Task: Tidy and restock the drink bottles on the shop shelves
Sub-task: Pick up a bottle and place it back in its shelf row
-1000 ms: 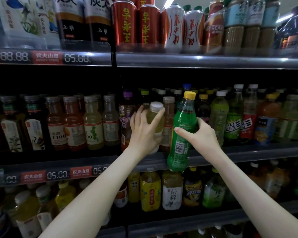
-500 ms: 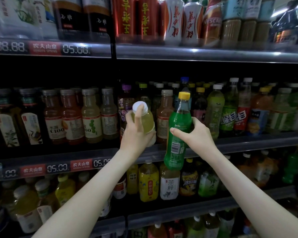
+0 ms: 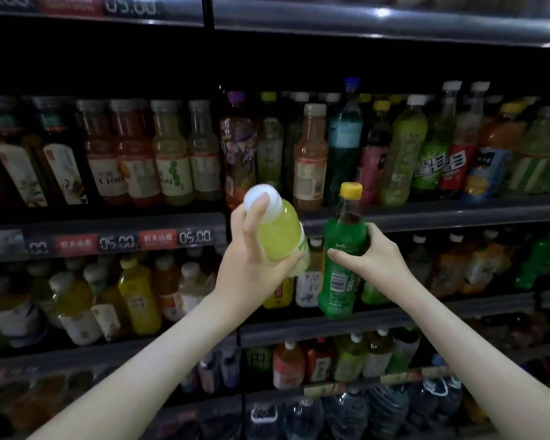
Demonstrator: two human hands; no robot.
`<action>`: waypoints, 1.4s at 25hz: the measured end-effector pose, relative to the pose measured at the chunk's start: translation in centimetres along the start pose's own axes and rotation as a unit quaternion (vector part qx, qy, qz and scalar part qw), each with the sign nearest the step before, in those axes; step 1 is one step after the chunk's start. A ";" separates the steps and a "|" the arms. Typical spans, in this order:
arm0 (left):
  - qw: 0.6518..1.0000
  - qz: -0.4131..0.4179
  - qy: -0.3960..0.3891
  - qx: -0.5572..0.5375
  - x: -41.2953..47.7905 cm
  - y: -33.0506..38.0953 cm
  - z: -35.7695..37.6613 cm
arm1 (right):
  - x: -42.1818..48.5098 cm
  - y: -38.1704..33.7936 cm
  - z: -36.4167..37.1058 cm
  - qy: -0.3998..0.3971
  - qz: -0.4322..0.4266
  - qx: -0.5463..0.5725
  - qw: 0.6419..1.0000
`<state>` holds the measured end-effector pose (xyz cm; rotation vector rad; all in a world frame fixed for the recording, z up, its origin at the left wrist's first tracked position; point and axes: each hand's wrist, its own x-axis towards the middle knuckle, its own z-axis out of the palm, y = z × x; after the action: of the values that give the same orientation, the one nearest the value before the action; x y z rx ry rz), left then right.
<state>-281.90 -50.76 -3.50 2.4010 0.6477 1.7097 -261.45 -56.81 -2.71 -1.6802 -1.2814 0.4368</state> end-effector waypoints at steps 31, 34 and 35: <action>0.819 -0.363 -0.441 0.044 -96.6 -18.5 28.1 | -38.6 78.7 45.6 -0.256 0.277 -0.021 0.926; 0.819 -0.372 -0.434 0.042 -98.9 -18.1 28.6 | -39.5 80.0 46.3 -0.235 0.273 -0.019 0.933; 0.823 -0.374 -0.425 0.048 -98.7 -17.7 28.2 | -39.6 79.8 46.2 -0.237 0.274 -0.022 0.932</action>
<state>-287.13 -71.29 -105.49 2.1507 1.2505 0.2494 -267.14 -71.09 -101.89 -2.0427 -1.1301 1.2149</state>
